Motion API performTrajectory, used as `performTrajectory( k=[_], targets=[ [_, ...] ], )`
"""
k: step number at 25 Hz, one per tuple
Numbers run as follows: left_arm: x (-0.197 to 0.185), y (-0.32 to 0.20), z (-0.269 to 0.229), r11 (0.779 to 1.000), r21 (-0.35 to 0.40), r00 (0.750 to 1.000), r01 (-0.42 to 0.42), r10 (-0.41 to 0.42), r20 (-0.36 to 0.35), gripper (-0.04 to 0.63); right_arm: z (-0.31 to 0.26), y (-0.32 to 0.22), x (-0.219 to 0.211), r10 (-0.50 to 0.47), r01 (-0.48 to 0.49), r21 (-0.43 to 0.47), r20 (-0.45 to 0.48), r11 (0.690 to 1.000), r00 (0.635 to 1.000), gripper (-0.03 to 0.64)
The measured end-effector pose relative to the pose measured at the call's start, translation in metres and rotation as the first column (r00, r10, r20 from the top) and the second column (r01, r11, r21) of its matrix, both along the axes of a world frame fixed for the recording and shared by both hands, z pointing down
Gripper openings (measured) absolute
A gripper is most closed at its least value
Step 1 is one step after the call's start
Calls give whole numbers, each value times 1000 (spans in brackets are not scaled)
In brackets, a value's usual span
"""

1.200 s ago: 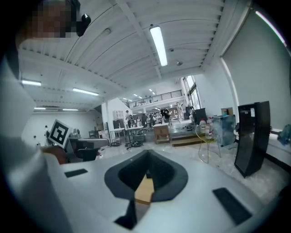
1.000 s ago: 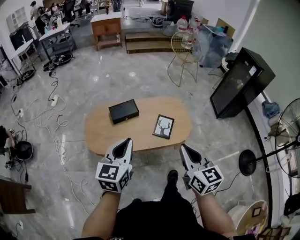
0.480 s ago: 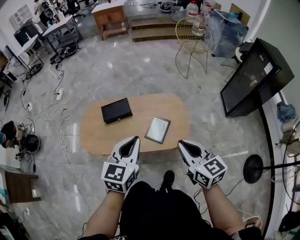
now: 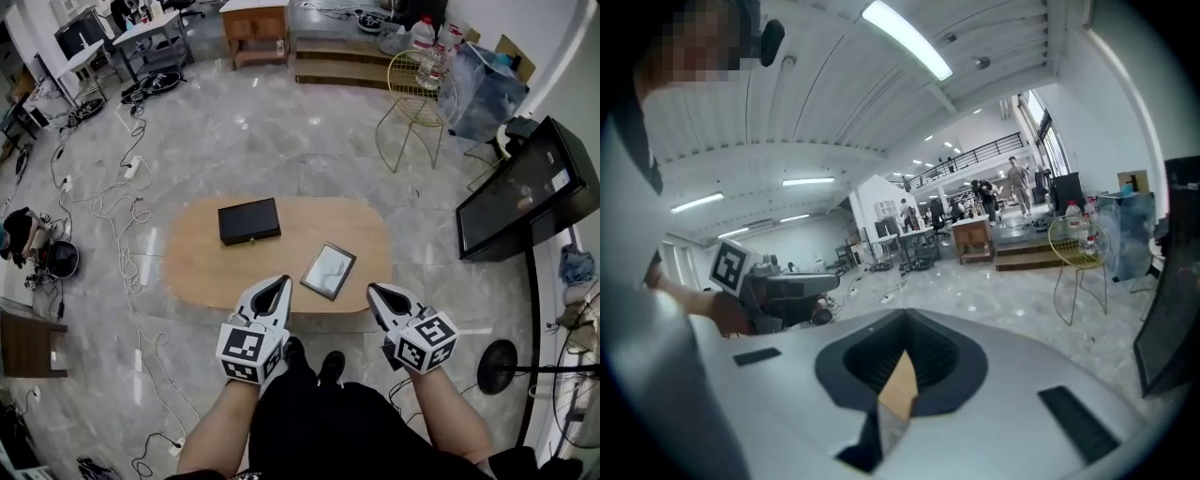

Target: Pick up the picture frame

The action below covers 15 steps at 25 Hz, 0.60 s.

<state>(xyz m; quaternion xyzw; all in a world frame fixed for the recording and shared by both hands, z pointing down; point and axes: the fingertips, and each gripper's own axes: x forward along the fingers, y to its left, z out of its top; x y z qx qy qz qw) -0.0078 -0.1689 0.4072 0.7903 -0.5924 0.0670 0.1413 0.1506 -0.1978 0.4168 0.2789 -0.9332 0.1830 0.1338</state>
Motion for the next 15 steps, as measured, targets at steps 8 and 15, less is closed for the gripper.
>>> performTrajectory(
  k=[8,15],
  targets=[
    [-49,-34,47,997,-62,999,-36,33,-42,7,36,-23,-41,38,-42,-62,-73,997,997,5],
    [-48,-64,104,986,-155,997,-62,54,-55,9,112,-41,-34,59,-85,-216,-123,973,991,12]
  ],
)
